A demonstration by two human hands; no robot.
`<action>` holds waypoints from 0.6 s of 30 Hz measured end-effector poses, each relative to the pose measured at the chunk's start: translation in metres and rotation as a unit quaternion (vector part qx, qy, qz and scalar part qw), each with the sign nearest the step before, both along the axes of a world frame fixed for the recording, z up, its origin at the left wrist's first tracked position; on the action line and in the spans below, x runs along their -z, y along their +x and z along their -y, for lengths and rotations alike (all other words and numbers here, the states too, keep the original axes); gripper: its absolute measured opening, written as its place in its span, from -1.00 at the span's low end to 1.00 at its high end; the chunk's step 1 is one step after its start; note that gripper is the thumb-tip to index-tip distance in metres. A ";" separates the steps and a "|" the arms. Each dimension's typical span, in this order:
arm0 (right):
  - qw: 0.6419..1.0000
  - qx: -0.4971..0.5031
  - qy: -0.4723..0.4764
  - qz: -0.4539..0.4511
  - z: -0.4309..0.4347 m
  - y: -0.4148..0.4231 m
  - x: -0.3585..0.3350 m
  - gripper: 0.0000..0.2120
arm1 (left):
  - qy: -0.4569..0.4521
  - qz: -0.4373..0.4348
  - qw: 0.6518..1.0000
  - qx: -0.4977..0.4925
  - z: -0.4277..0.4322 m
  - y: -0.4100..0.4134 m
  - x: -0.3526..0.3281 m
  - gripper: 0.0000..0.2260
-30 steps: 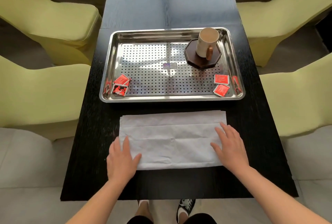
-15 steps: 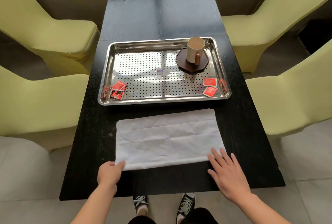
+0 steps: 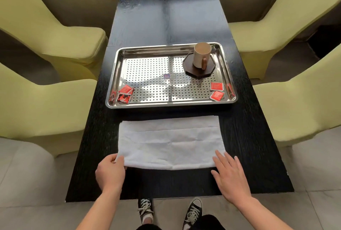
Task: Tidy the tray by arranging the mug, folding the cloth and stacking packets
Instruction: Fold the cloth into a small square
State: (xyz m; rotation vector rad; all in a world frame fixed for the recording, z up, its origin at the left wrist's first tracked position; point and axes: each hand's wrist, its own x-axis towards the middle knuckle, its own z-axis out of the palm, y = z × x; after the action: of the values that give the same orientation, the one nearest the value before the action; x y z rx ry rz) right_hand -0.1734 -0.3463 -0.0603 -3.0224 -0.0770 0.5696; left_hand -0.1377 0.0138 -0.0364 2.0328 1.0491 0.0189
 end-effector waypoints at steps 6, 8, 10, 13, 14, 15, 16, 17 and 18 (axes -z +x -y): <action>0.995 0.024 0.081 0.047 -0.021 0.020 -0.013 -0.58 | 0.168 0.064 0.967 0.182 0.048 0.010 -0.037 -0.86; 0.990 0.047 0.122 0.057 -0.025 0.032 -0.018 -0.64 | 0.178 0.086 0.956 0.217 0.067 0.016 -0.045 -0.89; 0.978 0.093 0.184 0.038 -0.031 0.046 -0.026 -0.68 | 0.176 0.097 0.947 0.251 0.086 0.021 -0.050 -0.94; 0.923 0.196 0.327 -0.049 -0.051 0.076 -0.042 -0.73 | 0.166 0.101 0.933 0.304 0.113 0.024 -0.051 -0.96; 0.883 0.247 0.389 -0.087 -0.059 0.087 -0.048 -0.73 | 0.165 0.103 0.927 0.321 0.122 0.023 -0.050 -0.96; 0.831 0.304 0.449 -0.127 -0.067 0.099 -0.052 -0.69 | 0.168 0.104 0.920 0.340 0.131 0.022 -0.050 -0.94; 0.777 0.356 0.493 -0.160 -0.074 0.109 -0.054 -0.63 | 0.169 0.107 0.910 0.363 0.139 0.021 -0.048 -0.91; 0.739 0.395 0.517 -0.173 -0.079 0.117 -0.055 -0.59 | 0.168 0.108 0.899 0.389 0.146 0.019 -0.047 -0.90; 0.728 0.412 0.523 -0.165 -0.082 0.124 -0.055 -0.58 | 0.168 0.105 0.887 0.417 0.154 0.017 -0.045 -0.89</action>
State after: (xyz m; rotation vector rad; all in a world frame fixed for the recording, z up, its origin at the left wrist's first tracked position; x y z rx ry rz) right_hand -0.0497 -0.2643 -0.0054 -1.5592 0.6796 0.6224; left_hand -0.1206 -0.1398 0.0085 2.5766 -0.0316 -0.0293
